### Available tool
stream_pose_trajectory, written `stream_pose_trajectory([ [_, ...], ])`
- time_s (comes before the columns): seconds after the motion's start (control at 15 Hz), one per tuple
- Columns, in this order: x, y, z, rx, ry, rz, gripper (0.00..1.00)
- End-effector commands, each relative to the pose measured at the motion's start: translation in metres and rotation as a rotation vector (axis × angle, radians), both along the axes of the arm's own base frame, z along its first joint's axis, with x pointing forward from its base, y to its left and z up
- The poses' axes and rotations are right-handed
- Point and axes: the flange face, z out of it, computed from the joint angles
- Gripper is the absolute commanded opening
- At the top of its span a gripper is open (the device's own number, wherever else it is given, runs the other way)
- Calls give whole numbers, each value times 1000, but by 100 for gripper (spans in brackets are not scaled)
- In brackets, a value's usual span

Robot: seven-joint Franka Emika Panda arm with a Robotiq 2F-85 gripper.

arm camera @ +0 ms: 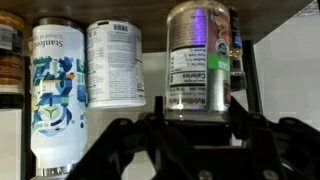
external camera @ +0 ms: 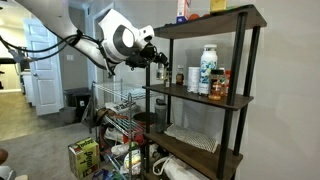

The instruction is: Put the spray bottle on the second shelf

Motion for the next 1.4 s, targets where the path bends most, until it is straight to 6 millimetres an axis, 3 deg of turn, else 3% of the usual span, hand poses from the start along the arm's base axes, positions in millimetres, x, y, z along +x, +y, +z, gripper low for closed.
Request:
stream_pose_trajectory([
  [0.0,31,-2,6,36,-25,-4,36],
  [0.73,78,16,-10,25,1,23,36],
  [1.33,109,8,-26,-45,48,-21,36],
])
